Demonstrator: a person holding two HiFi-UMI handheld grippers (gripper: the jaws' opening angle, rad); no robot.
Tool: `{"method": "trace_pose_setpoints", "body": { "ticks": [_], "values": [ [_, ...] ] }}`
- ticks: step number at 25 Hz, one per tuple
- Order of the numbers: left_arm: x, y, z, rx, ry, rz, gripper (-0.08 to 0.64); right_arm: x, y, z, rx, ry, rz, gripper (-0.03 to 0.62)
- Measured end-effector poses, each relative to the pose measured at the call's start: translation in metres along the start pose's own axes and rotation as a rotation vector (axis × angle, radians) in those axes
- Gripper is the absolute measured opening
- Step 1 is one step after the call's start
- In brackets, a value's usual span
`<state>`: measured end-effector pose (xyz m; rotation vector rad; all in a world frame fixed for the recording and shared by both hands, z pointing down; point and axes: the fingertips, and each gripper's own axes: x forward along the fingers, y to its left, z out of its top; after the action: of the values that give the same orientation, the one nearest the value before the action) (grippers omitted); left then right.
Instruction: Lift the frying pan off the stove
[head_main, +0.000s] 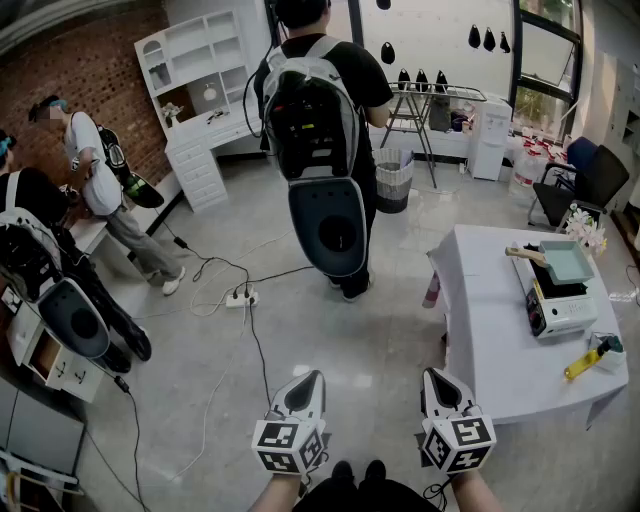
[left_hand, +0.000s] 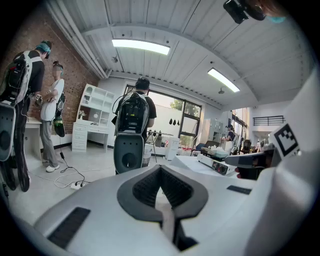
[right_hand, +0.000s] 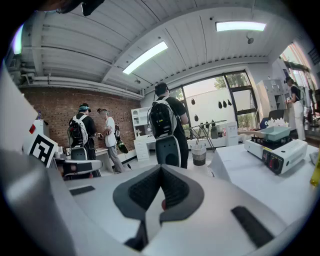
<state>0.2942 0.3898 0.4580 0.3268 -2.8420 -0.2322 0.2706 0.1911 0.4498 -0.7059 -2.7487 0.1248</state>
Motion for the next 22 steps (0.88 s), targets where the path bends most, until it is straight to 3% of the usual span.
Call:
{"method": "trace_pose_setpoints", "body": {
  "ticks": [12, 16, 22],
  "values": [
    [0.011, -0.010, -0.009, -0.013, 0.027, -0.008, 0.015, 0.003, -0.011, -0.006, 0.017, 0.009, 0.000, 0.002],
    [0.015, -0.013, -0.007, -0.018, 0.015, -0.002, 0.019, 0.008, -0.013, -0.007, 0.020, 0.022, 0.027, 0.078],
    [0.024, -0.017, -0.008, -0.043, 0.001, 0.002, 0.081, 0.014, -0.023, -0.009, 0.057, 0.043, 0.075, 0.150]
  ]
}}
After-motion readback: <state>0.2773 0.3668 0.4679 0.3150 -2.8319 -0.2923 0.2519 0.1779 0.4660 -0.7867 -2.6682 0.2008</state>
